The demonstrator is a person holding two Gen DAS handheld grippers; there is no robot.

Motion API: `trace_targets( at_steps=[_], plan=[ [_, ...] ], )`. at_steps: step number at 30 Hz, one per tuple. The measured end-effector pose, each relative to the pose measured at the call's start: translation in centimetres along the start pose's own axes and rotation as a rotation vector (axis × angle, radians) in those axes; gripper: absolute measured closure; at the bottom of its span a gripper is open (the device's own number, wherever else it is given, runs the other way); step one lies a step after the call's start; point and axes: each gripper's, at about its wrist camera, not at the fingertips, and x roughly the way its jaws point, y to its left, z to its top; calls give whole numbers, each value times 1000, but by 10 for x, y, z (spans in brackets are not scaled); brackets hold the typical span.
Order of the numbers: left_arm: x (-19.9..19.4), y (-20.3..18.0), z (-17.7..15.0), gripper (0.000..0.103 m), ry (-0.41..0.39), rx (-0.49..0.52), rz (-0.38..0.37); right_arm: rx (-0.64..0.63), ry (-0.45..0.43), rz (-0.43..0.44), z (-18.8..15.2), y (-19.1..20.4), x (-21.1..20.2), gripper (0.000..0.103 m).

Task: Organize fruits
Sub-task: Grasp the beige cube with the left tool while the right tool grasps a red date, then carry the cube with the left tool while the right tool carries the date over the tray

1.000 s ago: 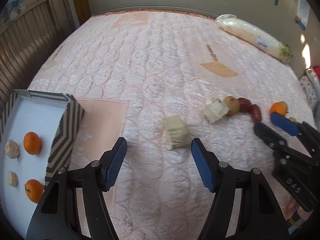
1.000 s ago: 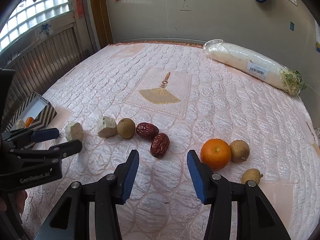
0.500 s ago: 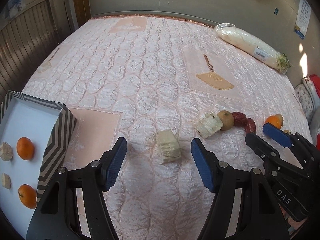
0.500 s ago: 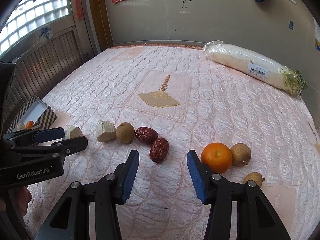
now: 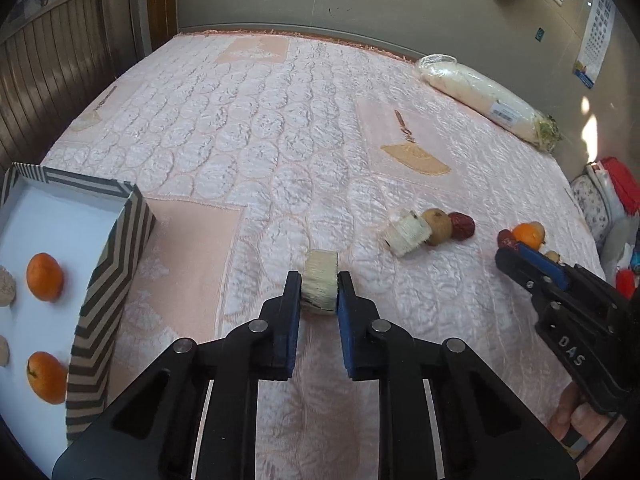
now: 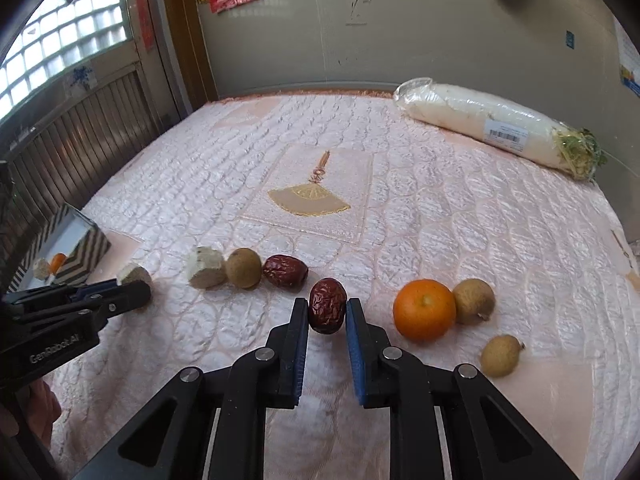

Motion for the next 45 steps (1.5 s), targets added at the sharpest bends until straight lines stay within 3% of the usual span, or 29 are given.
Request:
trace_targets(
  at_steps=[10,27,45],
  plan=[
    [-44,5,-23,86,-42,39,-37,39,-85,35,-24,24,-49,85],
    [-95,37,-53,86,-133,72,72,-41,-93,91,-41,106,-67,85],
    [-127,92,-69,86,-195,8,176,-156,-99,156,-39,179,-74,85]
  ],
)
